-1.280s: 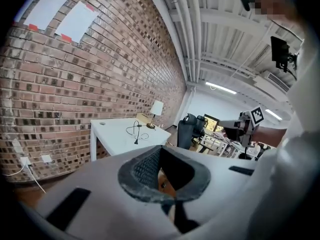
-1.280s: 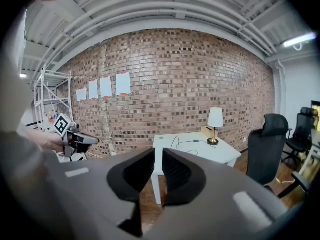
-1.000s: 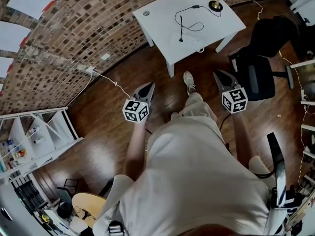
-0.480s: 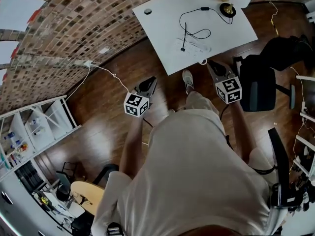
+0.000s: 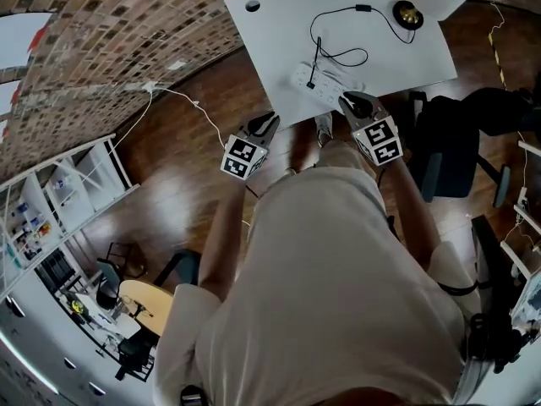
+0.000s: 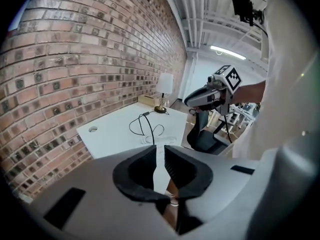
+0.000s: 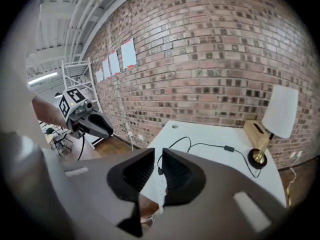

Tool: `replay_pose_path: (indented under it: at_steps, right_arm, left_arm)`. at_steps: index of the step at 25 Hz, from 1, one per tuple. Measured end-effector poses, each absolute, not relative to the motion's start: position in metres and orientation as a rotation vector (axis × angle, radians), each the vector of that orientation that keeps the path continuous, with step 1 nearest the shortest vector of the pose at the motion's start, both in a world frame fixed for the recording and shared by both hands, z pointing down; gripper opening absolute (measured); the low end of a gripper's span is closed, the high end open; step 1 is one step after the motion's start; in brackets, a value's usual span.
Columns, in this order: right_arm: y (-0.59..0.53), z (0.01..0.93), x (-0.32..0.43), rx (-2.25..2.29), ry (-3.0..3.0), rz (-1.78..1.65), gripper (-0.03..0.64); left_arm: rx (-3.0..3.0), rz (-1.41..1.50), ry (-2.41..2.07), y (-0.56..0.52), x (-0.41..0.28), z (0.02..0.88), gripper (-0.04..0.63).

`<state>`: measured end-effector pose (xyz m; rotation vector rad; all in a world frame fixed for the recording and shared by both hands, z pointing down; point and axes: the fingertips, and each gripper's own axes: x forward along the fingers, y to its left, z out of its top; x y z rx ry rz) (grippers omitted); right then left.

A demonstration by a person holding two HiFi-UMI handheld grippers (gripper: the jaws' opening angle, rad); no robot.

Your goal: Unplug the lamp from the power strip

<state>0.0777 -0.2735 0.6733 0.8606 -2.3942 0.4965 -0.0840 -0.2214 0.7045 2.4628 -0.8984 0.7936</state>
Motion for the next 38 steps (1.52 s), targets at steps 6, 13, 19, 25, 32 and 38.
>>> replay_pose_path:
  at_steps: [6,13,19,25,32,38]
  right_arm:
    - [-0.290,0.712,0.064,0.673,-2.401,0.497,0.041]
    - [-0.301,0.752,0.049,0.518,-2.332,0.504,0.051]
    - [-0.302,0.784,0.028,0.434,-2.247,0.481,0.057]
    - [-0.297,0.820,0.009,0.391,-2.141,0.440,0.059]
    - [-0.287,0.860,-0.004,0.396,-2.006,0.438,0.089]
    - [-0.284,0.883,-0.004,0.447,-1.941,0.422,0.089]
  left_arm:
    - [2.502,0.833,-0.850,-0.241,-0.057,0.716,0.061]
    - [2.468,0.970,-0.803,-0.243,-0.042,0.755,0.086]
    - [2.466,1.185,-0.699,-0.266,-0.049,0.816,0.089]
    - [2.473,1.280,-0.557,-0.298,-0.052,0.862,0.056]
    - [2.468,1.311,-0.330,-0.311,-0.043,0.888,0.006]
    - [2.582,1.432,-0.013,-0.308,-0.029,0.907,0.005]
